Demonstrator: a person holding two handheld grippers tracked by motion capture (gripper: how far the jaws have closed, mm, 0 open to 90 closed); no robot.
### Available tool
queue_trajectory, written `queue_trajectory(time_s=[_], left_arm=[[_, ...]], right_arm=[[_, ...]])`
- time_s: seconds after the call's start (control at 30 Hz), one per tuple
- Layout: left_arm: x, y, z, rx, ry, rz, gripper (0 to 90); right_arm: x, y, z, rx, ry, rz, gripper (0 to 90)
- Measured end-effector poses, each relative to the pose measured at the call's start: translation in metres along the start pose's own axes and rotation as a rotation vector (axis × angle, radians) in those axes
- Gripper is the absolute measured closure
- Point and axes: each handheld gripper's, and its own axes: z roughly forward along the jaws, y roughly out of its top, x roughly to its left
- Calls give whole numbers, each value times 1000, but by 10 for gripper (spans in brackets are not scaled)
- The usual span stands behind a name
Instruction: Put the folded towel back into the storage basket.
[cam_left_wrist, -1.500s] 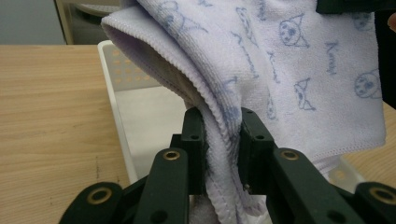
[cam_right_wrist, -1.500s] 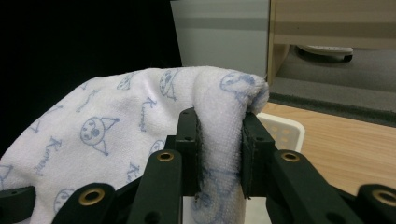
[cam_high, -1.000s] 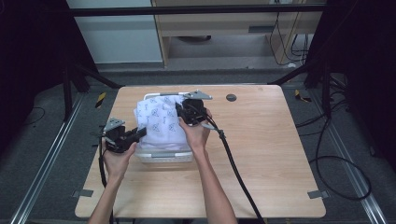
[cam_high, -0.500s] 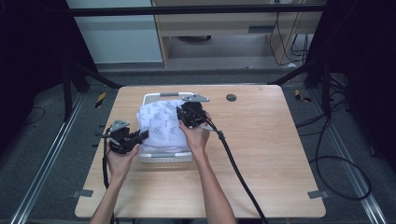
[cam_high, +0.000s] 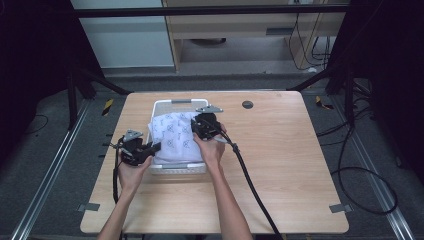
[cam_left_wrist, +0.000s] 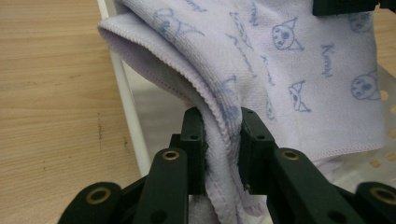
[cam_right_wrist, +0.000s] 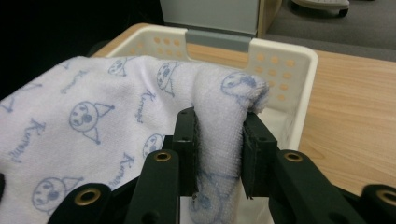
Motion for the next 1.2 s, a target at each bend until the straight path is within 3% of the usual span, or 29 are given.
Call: queue_trajectory(time_s=[0.33,0.43,0.6,0.87,1.2], left_arm=[[-1,-2,5,19,13,-5,699],[-1,-1,5,19,25,-9,671],[0,1,1,-7,48,-16,634],[-1,6,-12,-65,34,-22,586],[-5,9,-23,-108,10,3,493]], right_arm=[[-2,-8,10,52,-10,-32,672],[-3,-11,14,71,-16,-74,636],[-2,-12,13,49,-28,-118,578],[-3,-9,2,11,-27,-128,514],[-11,-4,-26,-39,-7,-122,315]])
